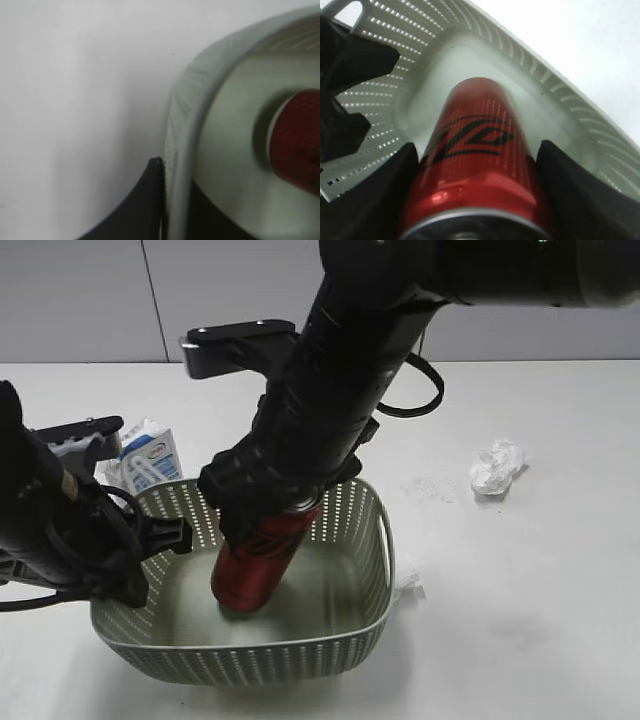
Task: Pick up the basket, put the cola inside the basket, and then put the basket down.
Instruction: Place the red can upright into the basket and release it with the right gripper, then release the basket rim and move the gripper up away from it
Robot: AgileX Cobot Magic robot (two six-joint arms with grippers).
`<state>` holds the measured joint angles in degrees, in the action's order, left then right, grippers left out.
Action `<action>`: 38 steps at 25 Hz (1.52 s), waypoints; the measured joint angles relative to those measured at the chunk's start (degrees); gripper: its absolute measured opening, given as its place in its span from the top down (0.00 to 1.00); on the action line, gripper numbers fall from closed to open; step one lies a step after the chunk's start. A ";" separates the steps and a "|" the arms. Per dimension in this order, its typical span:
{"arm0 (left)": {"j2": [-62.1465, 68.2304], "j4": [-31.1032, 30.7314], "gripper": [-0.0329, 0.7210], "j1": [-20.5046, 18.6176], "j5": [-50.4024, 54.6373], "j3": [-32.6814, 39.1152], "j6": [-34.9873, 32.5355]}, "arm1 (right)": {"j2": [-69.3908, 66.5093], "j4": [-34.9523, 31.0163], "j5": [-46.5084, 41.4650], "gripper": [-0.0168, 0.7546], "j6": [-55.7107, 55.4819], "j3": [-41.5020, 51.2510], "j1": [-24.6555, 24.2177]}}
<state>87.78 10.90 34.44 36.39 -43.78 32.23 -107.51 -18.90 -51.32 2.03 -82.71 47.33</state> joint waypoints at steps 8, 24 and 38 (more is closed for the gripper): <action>0.12 0.20 0.95 0.00 0.88 0.06 0.00 | 0.00 0.32 -1.40 0.19 3.58 -1.30 0.04; 0.38 1.58 0.95 0.02 0.81 0.27 0.02 | 0.39 17.05 -17.05 0.18 0.34 -15.57 0.04; 0.38 2.02 0.95 0.02 0.86 0.27 0.02 | 6.76 22.10 -17.94 0.20 -0.45 -15.57 -16.69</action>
<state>88.16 12.91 34.46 37.25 -43.51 32.25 -100.75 3.20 -69.27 1.58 -98.28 30.65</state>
